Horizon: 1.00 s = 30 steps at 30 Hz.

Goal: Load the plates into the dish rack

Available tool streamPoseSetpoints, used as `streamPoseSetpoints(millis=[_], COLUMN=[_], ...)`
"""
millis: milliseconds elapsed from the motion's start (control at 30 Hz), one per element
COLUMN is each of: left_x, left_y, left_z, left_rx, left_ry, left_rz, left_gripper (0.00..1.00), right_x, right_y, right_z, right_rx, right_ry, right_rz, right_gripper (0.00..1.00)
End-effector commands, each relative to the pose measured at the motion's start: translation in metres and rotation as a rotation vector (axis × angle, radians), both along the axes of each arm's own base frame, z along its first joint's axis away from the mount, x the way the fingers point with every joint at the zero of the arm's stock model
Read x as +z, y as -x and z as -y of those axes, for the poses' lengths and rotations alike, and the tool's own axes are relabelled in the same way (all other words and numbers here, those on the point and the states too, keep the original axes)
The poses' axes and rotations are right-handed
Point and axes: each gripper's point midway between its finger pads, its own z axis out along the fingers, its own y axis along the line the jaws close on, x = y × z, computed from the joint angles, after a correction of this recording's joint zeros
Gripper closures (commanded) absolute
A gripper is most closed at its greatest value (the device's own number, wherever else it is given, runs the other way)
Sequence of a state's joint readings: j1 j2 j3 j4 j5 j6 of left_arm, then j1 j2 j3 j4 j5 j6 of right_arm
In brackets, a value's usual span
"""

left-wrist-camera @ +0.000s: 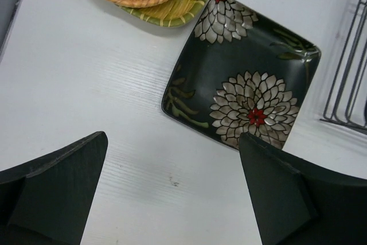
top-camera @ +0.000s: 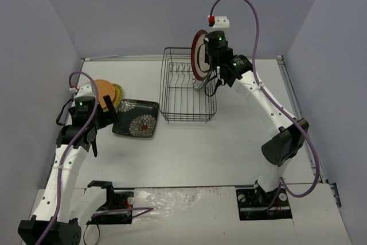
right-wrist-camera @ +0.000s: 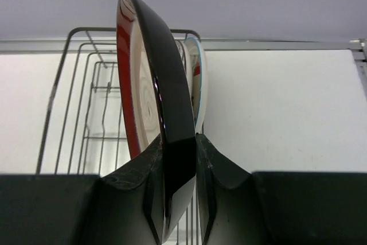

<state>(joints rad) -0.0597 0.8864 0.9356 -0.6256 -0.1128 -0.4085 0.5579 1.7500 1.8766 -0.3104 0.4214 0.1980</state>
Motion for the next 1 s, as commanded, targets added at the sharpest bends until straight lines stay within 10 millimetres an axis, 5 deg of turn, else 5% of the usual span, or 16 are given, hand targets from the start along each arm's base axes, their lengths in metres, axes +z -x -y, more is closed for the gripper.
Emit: streamPoseSetpoints(millis=[0,333,967], left_x=[-0.001,-0.015,-0.024], left_y=[-0.004,-0.006,-0.007], left_z=[-0.009,-0.008,-0.004], left_rx=[0.006,-0.005,-0.012], left_ry=[-0.059,-0.068,-0.053], left_rz=[0.019,-0.01,-0.026], left_gripper=[0.03,0.03,0.03], right_x=[0.053,0.023,-0.032], right_y=[-0.035,-0.067,-0.074], right_z=[0.005,-0.019,-0.021], right_rx=[-0.159,-0.183,-0.383], right_ry=[-0.048,-0.02,0.063], right_rz=[0.199,0.179,0.153], right_gripper=[1.0,1.0,1.0])
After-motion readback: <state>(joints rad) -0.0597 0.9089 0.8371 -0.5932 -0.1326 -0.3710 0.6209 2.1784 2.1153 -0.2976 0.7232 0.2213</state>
